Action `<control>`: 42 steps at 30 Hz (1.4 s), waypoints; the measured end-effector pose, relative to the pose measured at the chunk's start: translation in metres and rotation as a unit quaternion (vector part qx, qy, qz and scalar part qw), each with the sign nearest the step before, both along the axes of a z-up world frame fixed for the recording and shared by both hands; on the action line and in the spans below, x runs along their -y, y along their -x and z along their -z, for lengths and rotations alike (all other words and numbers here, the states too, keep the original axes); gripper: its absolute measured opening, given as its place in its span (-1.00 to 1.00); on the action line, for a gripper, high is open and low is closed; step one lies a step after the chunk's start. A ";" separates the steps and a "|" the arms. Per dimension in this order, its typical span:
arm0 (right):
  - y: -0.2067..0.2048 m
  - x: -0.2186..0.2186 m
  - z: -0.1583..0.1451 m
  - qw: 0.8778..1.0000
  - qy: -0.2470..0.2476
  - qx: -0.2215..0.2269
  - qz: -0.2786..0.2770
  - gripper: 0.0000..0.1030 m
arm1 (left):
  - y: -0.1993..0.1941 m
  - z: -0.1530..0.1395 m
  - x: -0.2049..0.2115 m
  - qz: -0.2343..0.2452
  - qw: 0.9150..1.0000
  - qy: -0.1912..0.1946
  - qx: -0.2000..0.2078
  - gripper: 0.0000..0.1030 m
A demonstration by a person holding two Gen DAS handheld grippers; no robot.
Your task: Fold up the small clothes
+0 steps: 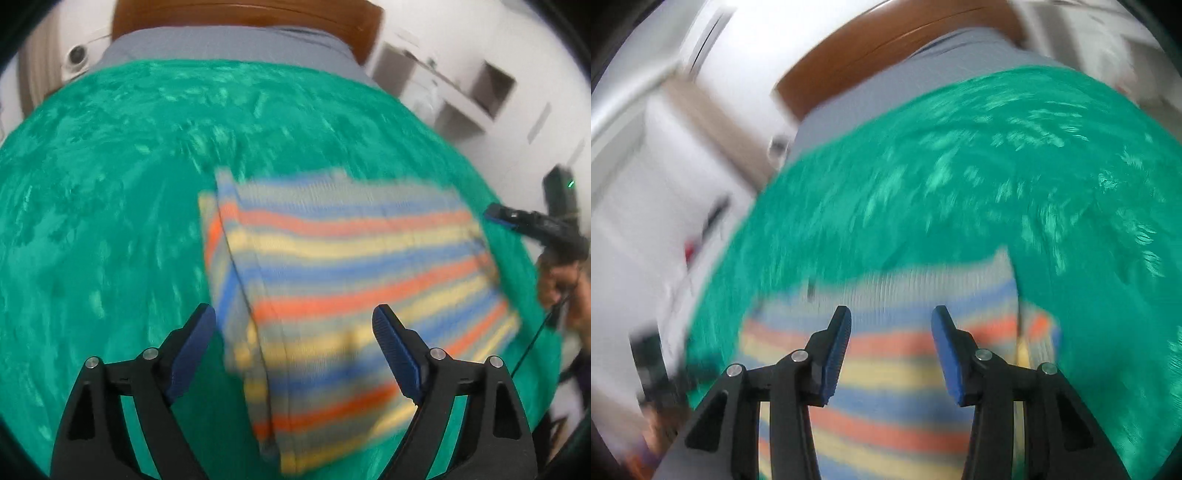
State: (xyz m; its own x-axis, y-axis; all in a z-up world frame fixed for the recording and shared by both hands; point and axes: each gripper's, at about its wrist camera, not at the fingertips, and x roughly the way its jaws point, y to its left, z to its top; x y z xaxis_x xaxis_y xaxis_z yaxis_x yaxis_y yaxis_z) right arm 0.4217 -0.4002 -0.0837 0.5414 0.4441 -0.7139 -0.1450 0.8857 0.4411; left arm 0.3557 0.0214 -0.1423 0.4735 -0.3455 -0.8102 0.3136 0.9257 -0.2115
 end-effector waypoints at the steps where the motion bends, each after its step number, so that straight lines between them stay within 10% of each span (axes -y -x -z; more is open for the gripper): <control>1: 0.018 -0.004 0.001 0.999 0.018 -0.004 -0.027 -0.11 | 0.008 0.008 0.003 0.005 1.000 -0.022 -0.003 0.71; 3: 0.057 -0.016 0.010 0.994 0.052 -0.022 -0.093 -0.11 | 0.026 0.029 -0.001 -0.005 0.997 -0.079 -0.019 0.61; 7: 0.141 -0.017 0.057 0.973 0.165 -0.069 -0.148 -0.16 | 0.050 0.034 -0.037 -0.051 0.997 -0.064 -0.013 0.61; 19: 0.241 0.058 0.028 0.996 0.079 -0.016 0.038 0.23 | 0.115 -0.011 -0.003 -0.018 0.996 -0.067 0.056 0.70; 26: 0.265 0.087 0.015 0.993 0.045 0.036 0.100 0.34 | 0.123 -0.007 0.110 0.102 0.990 -0.069 0.074 0.70; 31: 0.258 0.099 0.014 0.995 0.045 0.041 0.083 0.35 | 0.124 0.016 0.231 0.228 0.964 -0.100 0.095 0.66; 35: 0.235 0.109 0.011 0.997 0.026 0.047 0.046 0.35 | 0.109 0.033 0.295 0.240 0.955 -0.128 0.118 0.44; 38: 0.202 0.115 0.016 0.999 0.010 0.036 0.000 0.35 | 0.104 0.035 0.306 0.218 0.957 -0.127 0.139 -0.86; 42: 0.125 0.119 0.042 0.999 -0.043 -0.010 -0.020 0.35 | 0.103 0.029 0.281 0.202 0.967 -0.074 0.134 -0.87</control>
